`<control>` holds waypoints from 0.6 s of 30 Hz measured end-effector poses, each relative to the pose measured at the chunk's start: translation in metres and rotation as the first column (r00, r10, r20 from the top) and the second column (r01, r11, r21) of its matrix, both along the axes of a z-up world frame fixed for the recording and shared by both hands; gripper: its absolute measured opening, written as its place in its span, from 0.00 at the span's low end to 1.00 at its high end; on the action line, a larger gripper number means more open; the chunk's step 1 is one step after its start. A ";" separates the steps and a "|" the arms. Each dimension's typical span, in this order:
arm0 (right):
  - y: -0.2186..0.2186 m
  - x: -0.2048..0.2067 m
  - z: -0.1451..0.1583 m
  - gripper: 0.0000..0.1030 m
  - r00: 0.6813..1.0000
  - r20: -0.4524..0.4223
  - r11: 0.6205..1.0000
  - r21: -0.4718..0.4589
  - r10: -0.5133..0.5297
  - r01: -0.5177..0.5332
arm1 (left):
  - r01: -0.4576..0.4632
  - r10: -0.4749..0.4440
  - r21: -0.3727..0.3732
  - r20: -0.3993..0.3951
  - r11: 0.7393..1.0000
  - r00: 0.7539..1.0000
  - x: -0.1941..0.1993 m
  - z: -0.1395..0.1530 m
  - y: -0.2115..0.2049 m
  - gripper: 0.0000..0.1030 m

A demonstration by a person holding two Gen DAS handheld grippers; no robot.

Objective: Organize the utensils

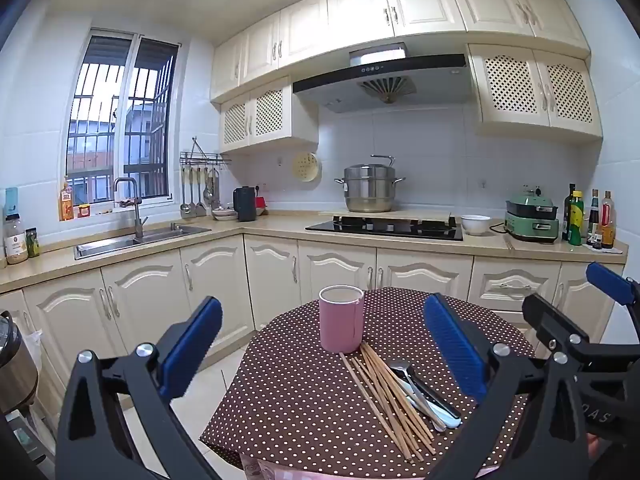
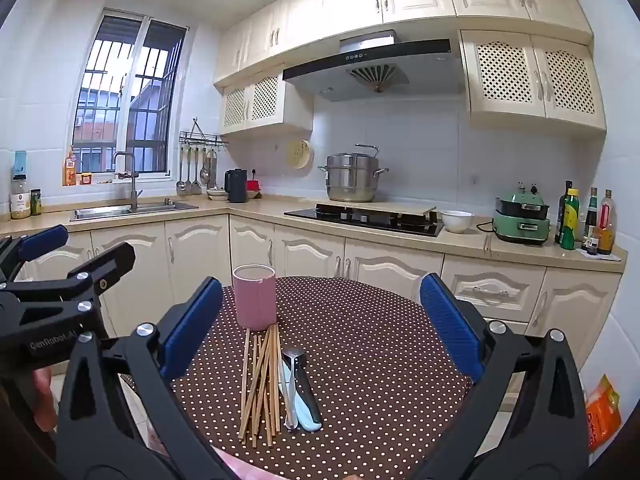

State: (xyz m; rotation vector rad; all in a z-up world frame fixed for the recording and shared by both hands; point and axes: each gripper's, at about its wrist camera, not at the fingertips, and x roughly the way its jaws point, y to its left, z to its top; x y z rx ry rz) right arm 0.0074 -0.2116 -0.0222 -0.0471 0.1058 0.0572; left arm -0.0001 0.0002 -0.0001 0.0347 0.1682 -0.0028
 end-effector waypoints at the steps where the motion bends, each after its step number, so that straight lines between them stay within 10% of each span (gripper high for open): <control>1: 0.000 0.000 0.000 0.94 1.000 -0.005 1.000 -0.003 -0.002 0.002 | 0.001 -0.001 0.000 0.000 1.000 1.000 0.000 0.000 0.000 0.96; 18: 0.006 0.006 -0.008 0.94 1.000 -0.015 1.000 0.007 0.007 -0.006 | -0.017 0.017 0.017 0.008 1.000 1.000 0.001 -0.003 0.003 0.96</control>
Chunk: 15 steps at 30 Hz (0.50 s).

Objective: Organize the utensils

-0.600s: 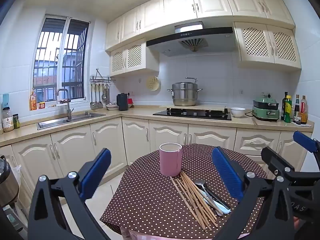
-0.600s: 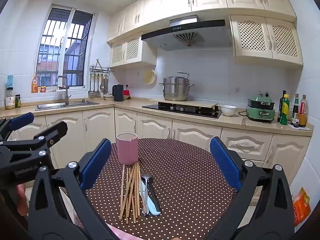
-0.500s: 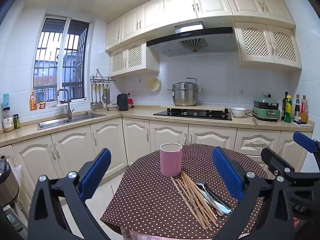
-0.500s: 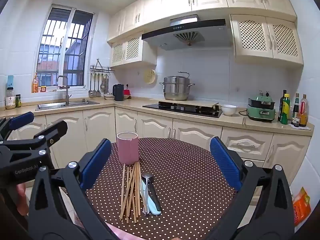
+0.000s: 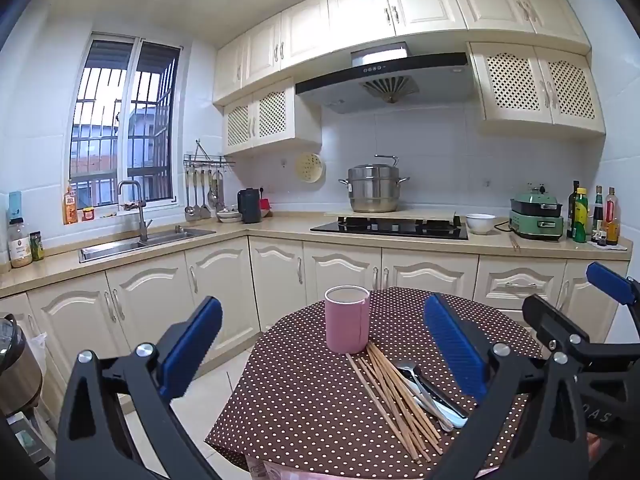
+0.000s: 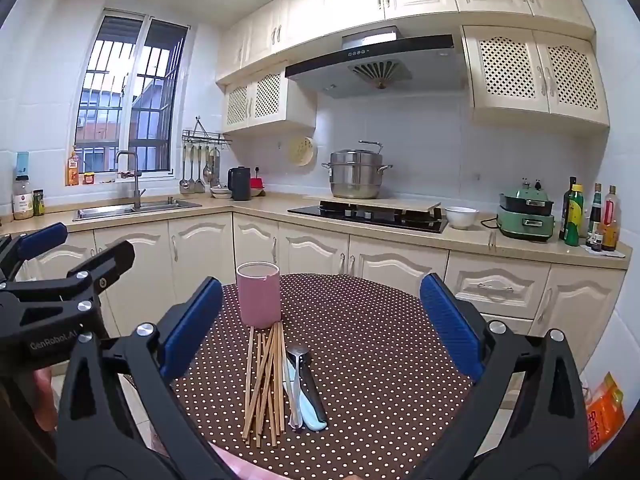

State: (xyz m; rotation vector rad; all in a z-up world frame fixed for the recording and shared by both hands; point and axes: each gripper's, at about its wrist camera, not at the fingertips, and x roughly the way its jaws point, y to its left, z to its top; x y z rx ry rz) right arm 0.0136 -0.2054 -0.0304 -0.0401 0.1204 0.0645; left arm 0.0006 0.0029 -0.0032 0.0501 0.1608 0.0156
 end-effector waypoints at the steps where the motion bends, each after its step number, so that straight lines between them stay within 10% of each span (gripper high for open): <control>1: 0.000 0.000 0.000 0.94 1.000 0.000 1.000 -0.002 0.000 0.000 | 0.000 0.000 0.000 -0.001 1.000 1.000 0.000 0.000 0.001 0.96; 15: 0.002 0.003 -0.005 0.94 1.000 -0.009 1.000 -0.001 0.000 0.000 | 0.003 -0.003 -0.009 -0.007 1.000 1.000 0.004 -0.002 0.003 0.96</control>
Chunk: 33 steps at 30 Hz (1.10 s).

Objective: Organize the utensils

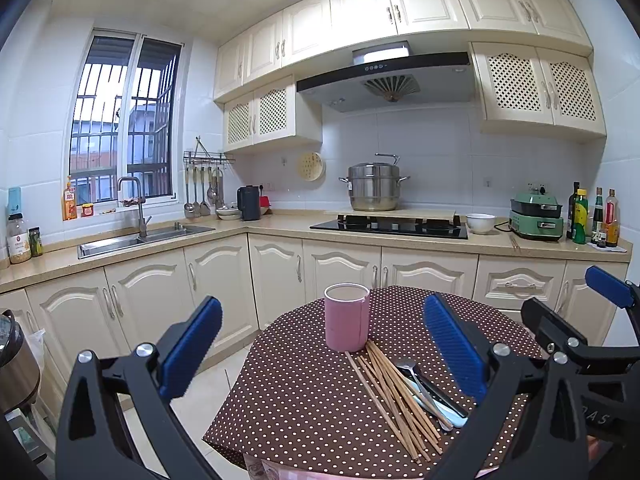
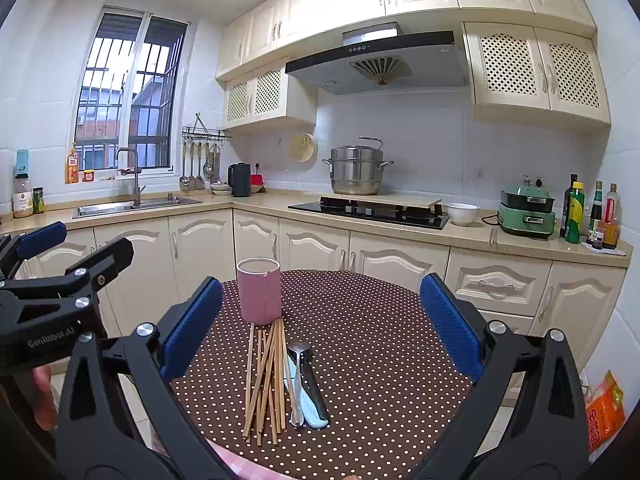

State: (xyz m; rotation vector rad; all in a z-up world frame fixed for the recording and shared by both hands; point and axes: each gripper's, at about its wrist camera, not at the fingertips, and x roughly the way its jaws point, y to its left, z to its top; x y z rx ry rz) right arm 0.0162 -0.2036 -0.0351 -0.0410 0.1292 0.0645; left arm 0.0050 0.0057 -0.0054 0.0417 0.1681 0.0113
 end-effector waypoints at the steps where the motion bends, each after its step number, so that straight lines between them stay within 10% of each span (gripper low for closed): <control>1: 0.000 0.000 0.000 0.94 1.000 0.001 1.000 0.000 0.000 0.000 | 0.001 -0.001 0.000 0.000 1.000 1.000 0.001 0.000 0.000 0.96; 33: 0.001 -0.002 -0.003 0.94 1.000 -0.012 1.000 0.008 0.004 -0.004 | -0.002 0.002 -0.005 -0.004 1.000 1.000 0.001 -0.003 -0.003 0.96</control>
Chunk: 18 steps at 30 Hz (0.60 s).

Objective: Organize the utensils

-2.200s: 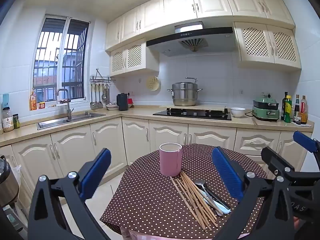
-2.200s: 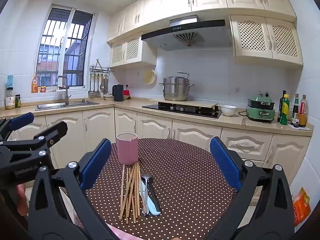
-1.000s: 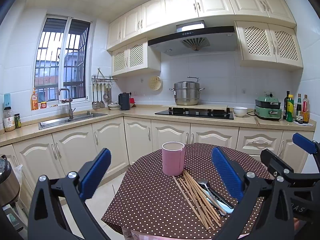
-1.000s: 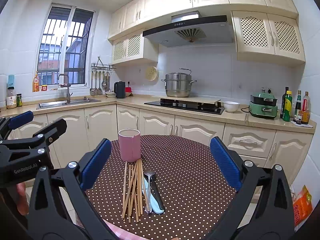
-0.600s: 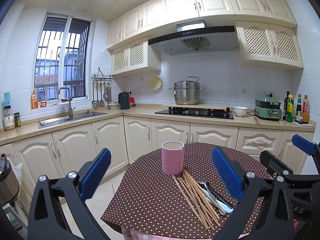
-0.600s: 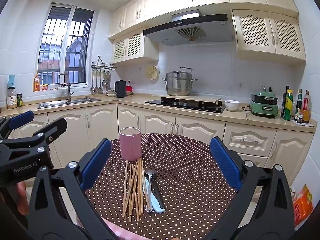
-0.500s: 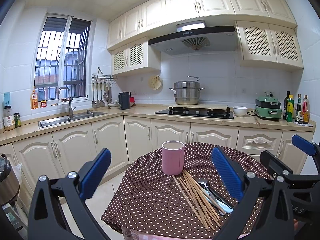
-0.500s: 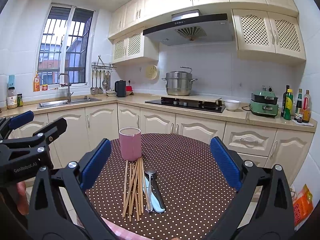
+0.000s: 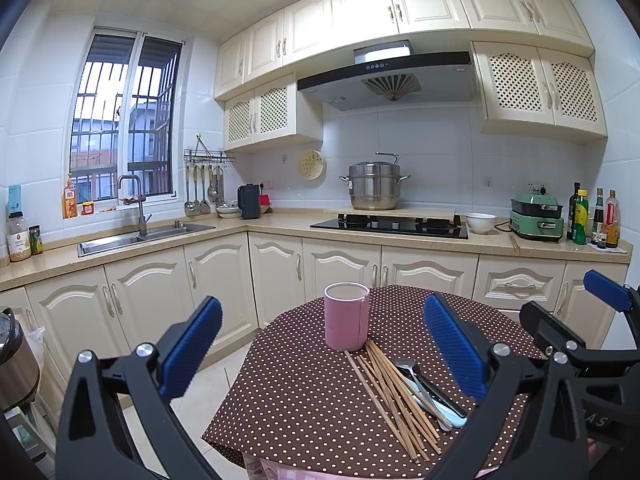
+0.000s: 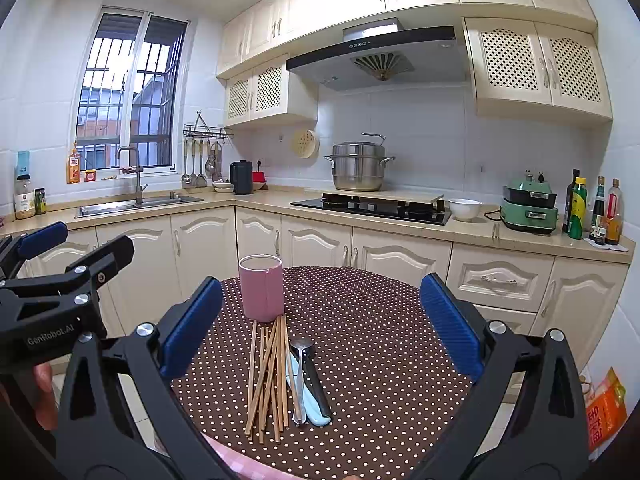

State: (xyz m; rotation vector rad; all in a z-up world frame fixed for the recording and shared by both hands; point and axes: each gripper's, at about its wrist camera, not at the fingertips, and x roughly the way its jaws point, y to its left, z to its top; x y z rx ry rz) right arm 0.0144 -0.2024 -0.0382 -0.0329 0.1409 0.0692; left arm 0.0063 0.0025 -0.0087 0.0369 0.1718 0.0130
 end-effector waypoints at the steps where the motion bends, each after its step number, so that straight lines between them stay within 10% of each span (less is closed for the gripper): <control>1: 0.000 0.001 0.001 0.94 1.000 0.000 1.000 0.000 0.000 0.000 | 0.000 0.000 0.000 -0.001 1.000 1.000 0.000 0.000 0.000 0.96; 18: 0.000 0.001 0.002 0.94 1.000 -0.007 1.000 0.007 0.003 -0.002 | 0.000 0.000 -0.001 -0.001 1.000 1.000 0.000 0.000 0.001 0.96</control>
